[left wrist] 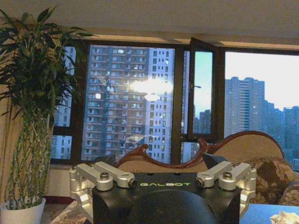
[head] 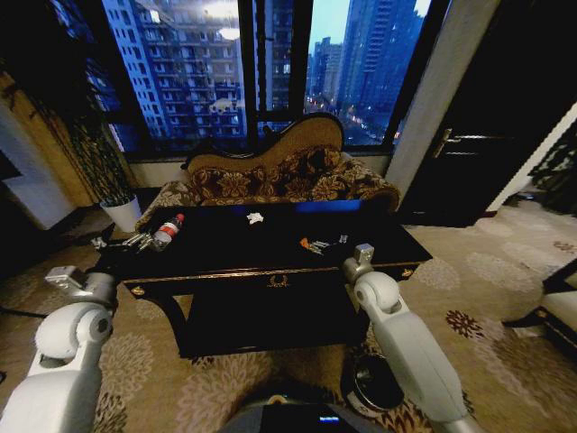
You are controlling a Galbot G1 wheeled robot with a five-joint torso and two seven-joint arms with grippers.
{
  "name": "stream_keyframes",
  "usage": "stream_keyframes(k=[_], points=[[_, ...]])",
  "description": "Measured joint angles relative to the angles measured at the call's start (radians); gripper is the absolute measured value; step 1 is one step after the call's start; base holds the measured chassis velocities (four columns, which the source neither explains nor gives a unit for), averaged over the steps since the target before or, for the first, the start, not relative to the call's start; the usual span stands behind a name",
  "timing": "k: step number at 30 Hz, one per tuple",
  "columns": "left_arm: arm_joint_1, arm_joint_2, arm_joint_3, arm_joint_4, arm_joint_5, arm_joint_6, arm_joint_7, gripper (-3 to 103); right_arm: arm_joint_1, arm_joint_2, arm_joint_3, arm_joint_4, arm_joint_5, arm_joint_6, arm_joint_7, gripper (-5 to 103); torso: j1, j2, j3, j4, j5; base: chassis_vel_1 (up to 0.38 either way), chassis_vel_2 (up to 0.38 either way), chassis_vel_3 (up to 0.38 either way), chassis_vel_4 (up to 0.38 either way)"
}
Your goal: Move to the front of the table and place the trash on the table into the trash bin.
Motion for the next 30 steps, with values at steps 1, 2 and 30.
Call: stream_keyframes(k=[1,2,30], points=[[0.000,0.000,0.000,0.000,0.000,0.000,0.000,100,0.000,0.000,0.000,0.000,0.000,0.000,0.000,100,0.000,0.000,0.000,0.0000,0.0000,0.000,0.000,0.000,0.000],[-0.001,-0.004,0.004,-0.002,0.005,0.001,-0.001,100,0.008,0.001,-0.012,-0.007,0.013,-0.013,0.000,100,0.000,0.000,0.000,0.0000,-0.0001,0.000,0.000,0.000,0.000],[0.002,-0.016,0.006,-0.020,0.008,0.011,-0.004,100,0.060,-0.004,-0.088,-0.109,-0.008,-0.017,0.000,77,0.000,0.000,0.000,0.0001,-0.0001,0.000,0.000,0.000,0.000]])
